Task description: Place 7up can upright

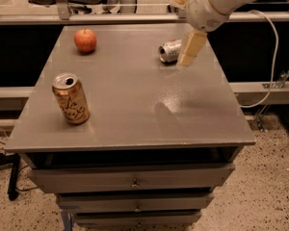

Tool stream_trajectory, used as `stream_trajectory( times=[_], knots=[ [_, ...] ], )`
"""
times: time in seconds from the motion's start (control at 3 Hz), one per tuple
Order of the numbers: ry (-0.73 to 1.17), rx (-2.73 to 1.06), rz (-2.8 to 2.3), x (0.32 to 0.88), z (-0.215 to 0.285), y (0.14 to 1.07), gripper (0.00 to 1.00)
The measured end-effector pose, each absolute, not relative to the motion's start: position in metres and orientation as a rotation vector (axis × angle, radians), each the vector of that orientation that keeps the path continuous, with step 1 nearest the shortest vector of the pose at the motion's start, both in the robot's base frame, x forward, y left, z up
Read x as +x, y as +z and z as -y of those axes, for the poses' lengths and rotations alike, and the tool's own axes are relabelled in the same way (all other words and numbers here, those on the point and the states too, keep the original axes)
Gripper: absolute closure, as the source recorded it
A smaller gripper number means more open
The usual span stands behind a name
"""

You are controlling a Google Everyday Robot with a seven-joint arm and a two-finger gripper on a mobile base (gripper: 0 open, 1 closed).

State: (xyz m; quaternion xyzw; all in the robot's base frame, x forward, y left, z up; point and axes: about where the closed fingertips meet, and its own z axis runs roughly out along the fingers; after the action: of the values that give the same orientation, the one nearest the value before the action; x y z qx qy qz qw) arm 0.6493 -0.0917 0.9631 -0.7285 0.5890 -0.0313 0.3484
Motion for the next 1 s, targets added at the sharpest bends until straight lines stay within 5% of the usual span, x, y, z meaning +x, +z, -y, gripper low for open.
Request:
stream_trajectory(
  times=[1.0],
  knots=[
    [-0.22, -2.079, -1.563, 0.741, 0.077, 0.906, 0.0]
  ],
)
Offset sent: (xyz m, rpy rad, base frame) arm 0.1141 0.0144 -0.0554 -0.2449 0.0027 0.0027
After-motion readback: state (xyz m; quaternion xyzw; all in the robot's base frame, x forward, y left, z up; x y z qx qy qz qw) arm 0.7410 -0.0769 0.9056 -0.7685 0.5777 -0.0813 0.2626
